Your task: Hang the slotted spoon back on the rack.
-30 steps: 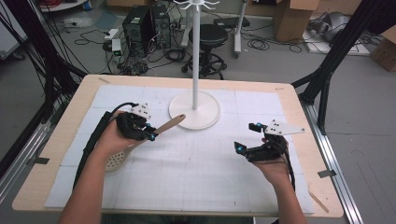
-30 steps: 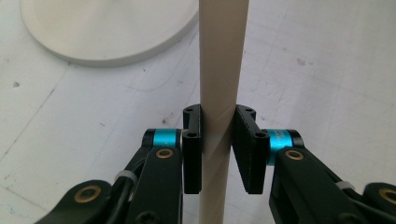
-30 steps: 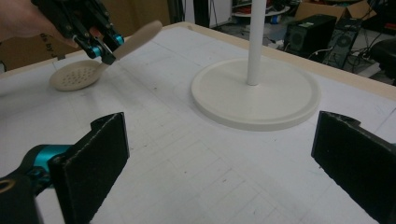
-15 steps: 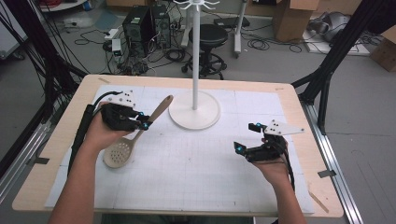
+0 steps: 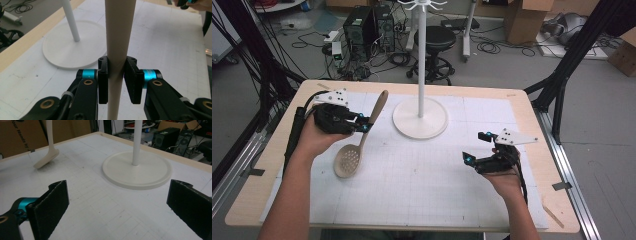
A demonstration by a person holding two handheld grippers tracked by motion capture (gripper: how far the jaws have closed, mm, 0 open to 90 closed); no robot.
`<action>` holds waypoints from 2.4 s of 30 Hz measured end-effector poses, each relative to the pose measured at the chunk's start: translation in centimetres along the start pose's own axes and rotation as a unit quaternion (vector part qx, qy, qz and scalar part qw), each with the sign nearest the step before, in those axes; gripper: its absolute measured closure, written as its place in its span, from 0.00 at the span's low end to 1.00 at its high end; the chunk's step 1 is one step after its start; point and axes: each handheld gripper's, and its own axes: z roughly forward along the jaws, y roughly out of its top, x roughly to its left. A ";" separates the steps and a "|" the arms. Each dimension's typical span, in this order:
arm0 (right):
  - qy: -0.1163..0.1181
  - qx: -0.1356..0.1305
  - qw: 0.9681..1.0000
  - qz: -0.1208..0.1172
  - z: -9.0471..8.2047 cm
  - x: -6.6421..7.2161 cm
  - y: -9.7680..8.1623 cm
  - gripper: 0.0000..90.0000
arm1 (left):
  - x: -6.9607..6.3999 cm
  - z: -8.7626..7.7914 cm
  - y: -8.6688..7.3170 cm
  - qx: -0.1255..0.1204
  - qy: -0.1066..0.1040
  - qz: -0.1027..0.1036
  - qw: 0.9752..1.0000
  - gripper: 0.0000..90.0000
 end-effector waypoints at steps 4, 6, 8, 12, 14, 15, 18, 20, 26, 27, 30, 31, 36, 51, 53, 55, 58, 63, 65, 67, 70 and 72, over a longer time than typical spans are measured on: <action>0.000 -0.001 1.000 -0.001 0.0 0.0 0.0 0.03 | 0.1 -0.4 0.7 -0.007 -0.003 0.004 1.000 0.83; -0.001 -0.002 1.000 -0.001 0.0 0.0 0.0 0.03 | 0.1 -0.6 1.1 -0.010 -0.005 0.005 1.000 0.83; -0.001 -0.002 1.000 -0.001 0.0 -0.1 0.0 0.03 | 0.1 -0.7 1.3 -0.012 -0.006 0.007 1.000 0.83; -0.001 -0.004 1.000 -0.002 0.0 -0.1 0.0 0.03 | 0.2 -0.7 1.7 -0.024 -0.015 0.006 1.000 0.83; 0.000 -0.003 1.000 0.000 0.0 -0.1 0.0 0.03 | 0.3 -0.8 1.9 -0.030 -0.017 0.005 0.999 0.83; 0.000 -0.003 1.000 0.000 0.0 -0.1 0.0 0.03 | 0.3 -0.8 2.0 -0.030 -0.017 0.005 0.999 0.83; 0.001 -0.003 1.000 0.000 0.0 -0.1 0.0 0.03 | 0.4 -0.8 2.5 -0.028 -0.019 0.007 0.999 0.83; 0.001 -0.002 1.000 0.000 0.0 0.0 0.0 0.03 | 0.5 -0.8 2.9 -0.028 -0.022 0.009 0.999 0.83; 0.001 0.000 1.000 0.000 0.0 0.0 0.0 0.03 | 1.2 -1.1 4.1 -0.040 -0.027 0.009 0.999 0.83; 0.001 -0.001 1.000 0.001 0.0 0.0 0.0 0.03 | 1.3 -1.2 4.3 -0.040 -0.027 0.009 0.999 0.83; 0.000 -0.002 1.000 -0.001 -0.1 -0.1 0.0 0.03 | 1.6 -1.3 5.1 -0.044 -0.029 0.011 0.999 0.83; 0.001 -0.001 1.000 0.001 -0.1 -0.1 0.0 0.03 | 1.6 -1.3 5.3 -0.045 -0.030 0.011 0.998 0.83; 0.002 -0.001 1.000 0.000 0.0 -0.1 0.0 0.03 | 1.9 -1.5 6.6 -0.050 -0.028 0.016 0.998 0.83; 0.001 -0.004 1.000 0.001 -0.1 -0.2 -0.1 0.03 | 2.9 -1.8 11.1 -0.061 -0.024 0.027 0.998 0.83; 0.002 -0.003 1.000 0.002 -0.1 -0.2 -0.1 0.03 | 3.1 -1.9 11.9 -0.056 -0.019 0.028 0.998 0.83; 0.001 -0.006 1.000 0.003 -0.2 -0.3 -0.1 0.03 | 3.3 -2.0 12.7 -0.054 -0.015 0.030 0.998 0.83; 0.001 -0.003 1.000 0.004 -0.1 -0.3 -0.2 0.03 | 3.5 -2.0 13.8 -0.047 -0.007 0.032 0.998 0.83; 0.001 -0.003 1.000 0.001 0.0 -0.3 -0.2 0.03 | 4.2 -1.6 15.2 -0.038 0.005 0.026 0.999 0.83; 0.001 -0.003 1.000 0.002 0.0 -0.3 -0.2 0.03 | 4.4 -1.5 15.4 -0.037 0.009 0.024 0.999 0.83; 0.002 -0.003 1.000 0.003 0.0 -0.3 -0.1 0.03 | 4.7 -1.3 15.6 -0.039 0.014 0.018 0.999 0.83; 0.001 -0.005 1.000 0.004 -0.1 -0.3 -0.2 0.03 | 5.1 -0.9 15.9 -0.037 0.017 0.014 0.999 0.83; 0.002 -0.005 1.000 0.006 -0.1 -0.3 -0.2 0.03 | 5.5 -0.5 16.0 -0.031 0.021 0.012 0.999 0.83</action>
